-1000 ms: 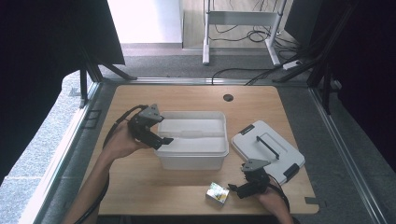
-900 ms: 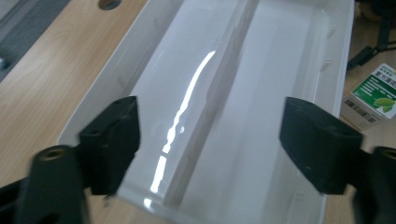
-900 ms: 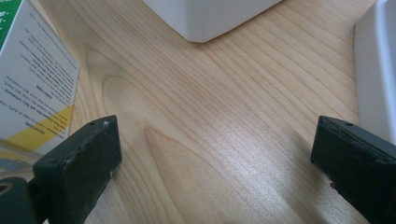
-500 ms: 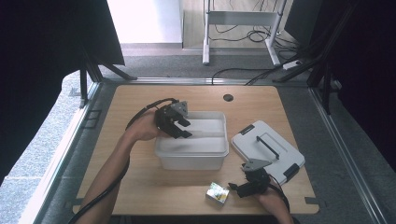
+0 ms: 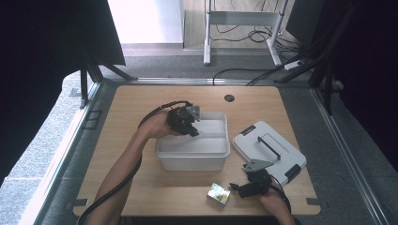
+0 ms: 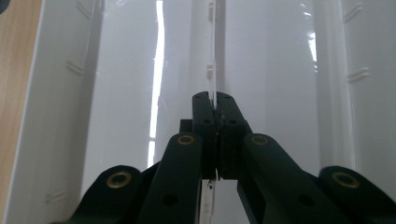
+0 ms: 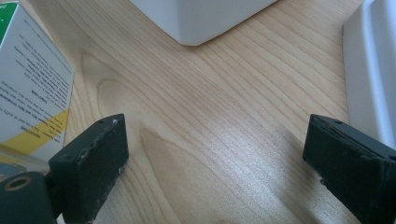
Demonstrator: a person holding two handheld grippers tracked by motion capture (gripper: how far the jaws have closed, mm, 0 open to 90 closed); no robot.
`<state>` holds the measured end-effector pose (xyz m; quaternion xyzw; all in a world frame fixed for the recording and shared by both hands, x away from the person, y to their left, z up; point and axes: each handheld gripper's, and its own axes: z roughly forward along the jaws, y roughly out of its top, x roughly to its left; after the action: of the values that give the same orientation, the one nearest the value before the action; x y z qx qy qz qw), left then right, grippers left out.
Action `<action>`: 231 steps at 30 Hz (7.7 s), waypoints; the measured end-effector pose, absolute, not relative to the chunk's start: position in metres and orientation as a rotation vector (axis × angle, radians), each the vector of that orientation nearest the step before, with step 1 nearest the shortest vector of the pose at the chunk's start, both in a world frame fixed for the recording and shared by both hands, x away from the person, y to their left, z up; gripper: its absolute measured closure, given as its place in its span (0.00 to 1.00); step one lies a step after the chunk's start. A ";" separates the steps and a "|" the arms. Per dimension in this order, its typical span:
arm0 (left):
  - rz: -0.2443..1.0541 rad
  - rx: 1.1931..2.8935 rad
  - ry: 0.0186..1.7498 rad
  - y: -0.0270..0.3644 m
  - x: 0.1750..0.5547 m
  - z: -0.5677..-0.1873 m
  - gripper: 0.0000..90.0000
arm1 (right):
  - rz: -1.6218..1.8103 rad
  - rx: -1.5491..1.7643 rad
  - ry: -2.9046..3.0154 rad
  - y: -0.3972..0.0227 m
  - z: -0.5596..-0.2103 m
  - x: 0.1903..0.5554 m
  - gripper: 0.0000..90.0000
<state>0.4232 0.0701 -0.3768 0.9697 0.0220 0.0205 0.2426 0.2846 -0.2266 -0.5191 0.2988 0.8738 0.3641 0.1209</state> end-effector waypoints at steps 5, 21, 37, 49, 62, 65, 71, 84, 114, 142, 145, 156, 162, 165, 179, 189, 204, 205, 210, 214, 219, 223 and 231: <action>0.050 2.634 0.025 0.072 0.425 -0.375 0.99 | 1.065 0.873 2.551 -0.227 -0.519 0.285 0.07; 0.138 2.564 0.102 0.080 0.411 -0.327 0.99 | 1.067 0.883 2.544 -0.227 -0.519 0.285 0.08; 0.212 2.554 0.444 0.142 0.417 -0.326 0.99 | 1.069 0.888 2.537 -0.227 -0.519 0.285 0.10; 0.268 2.501 0.696 0.192 0.417 -0.328 0.99 | 1.068 0.885 2.536 -0.227 -0.519 0.285 0.10; 0.328 2.399 0.937 0.245 0.412 -0.328 0.99 | 1.069 0.882 2.536 -0.228 -0.519 0.285 0.11; 0.342 2.381 0.988 0.260 0.409 -0.329 0.99 | 1.069 0.883 2.536 -0.228 -0.519 0.285 0.11; 0.368 2.355 1.085 0.288 0.403 -0.332 0.99 | 1.069 0.883 2.535 -0.228 -0.519 0.285 0.11; 0.402 2.340 1.170 0.317 0.391 -0.357 0.99 | 1.069 0.891 2.534 -0.228 -0.519 0.285 0.11; 0.355 2.278 1.248 0.311 0.377 -0.484 0.99 | 1.069 0.891 2.531 -0.228 -0.519 0.285 0.12; 0.373 2.140 1.085 0.289 0.329 -0.450 0.11 | 1.069 0.891 2.531 -0.228 -0.519 0.285 0.12; 0.362 2.163 1.006 0.270 0.313 -0.446 0.03 | 1.069 0.891 2.531 -0.228 -0.519 0.285 0.12; 0.357 2.203 0.858 0.218 0.285 -0.462 0.00 | 1.069 0.892 2.531 -0.228 -0.519 0.285 0.12; 0.343 2.235 0.826 0.196 0.280 -0.490 0.00 | 1.069 0.892 2.531 -0.228 -0.519 0.285 0.12; 0.334 2.281 0.805 0.187 0.278 -0.507 0.00 | 1.069 0.892 2.531 -0.228 -0.519 0.285 0.12; 0.269 2.298 0.811 0.182 0.280 -0.522 0.00 | 1.070 0.903 2.523 -0.228 -0.519 0.284 0.13; 0.269 2.296 0.813 0.182 0.280 -0.522 0.00 | 1.084 0.938 2.508 -0.235 -0.510 0.280 0.10; 0.277 2.294 0.823 0.182 0.280 -0.522 0.00 | 1.209 0.947 2.489 -0.247 -0.470 0.247 0.10; 0.282 2.289 0.827 0.182 0.281 -0.522 0.00 | 1.211 0.920 2.511 -0.241 -0.467 0.243 0.10; 0.283 2.288 0.830 0.182 0.281 -0.522 0.00 | 1.197 0.860 2.601 -0.221 -0.463 0.237 0.10; 0.283 2.285 0.833 0.182 0.281 -0.523 0.00 | 1.177 0.816 2.670 -0.200 -0.465 0.234 0.10; 0.283 2.284 0.833 0.182 0.281 -0.523 0.00 | 1.113 0.759 2.740 -0.176 -0.473 0.233 0.14; 0.283 2.284 0.834 0.182 0.280 -0.523 0.00 | 1.021 0.735 2.781 -0.160 -0.480 0.235 0.20; 0.284 2.287 0.832 0.182 0.281 -0.522 0.00 | 0.875 0.735 2.848 -0.146 -0.488 0.239 0.48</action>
<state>0.2805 0.1822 -0.5225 0.8781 0.3196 0.1090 0.3389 0.2389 -0.1465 -0.4882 0.2393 0.9275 0.2850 0.0363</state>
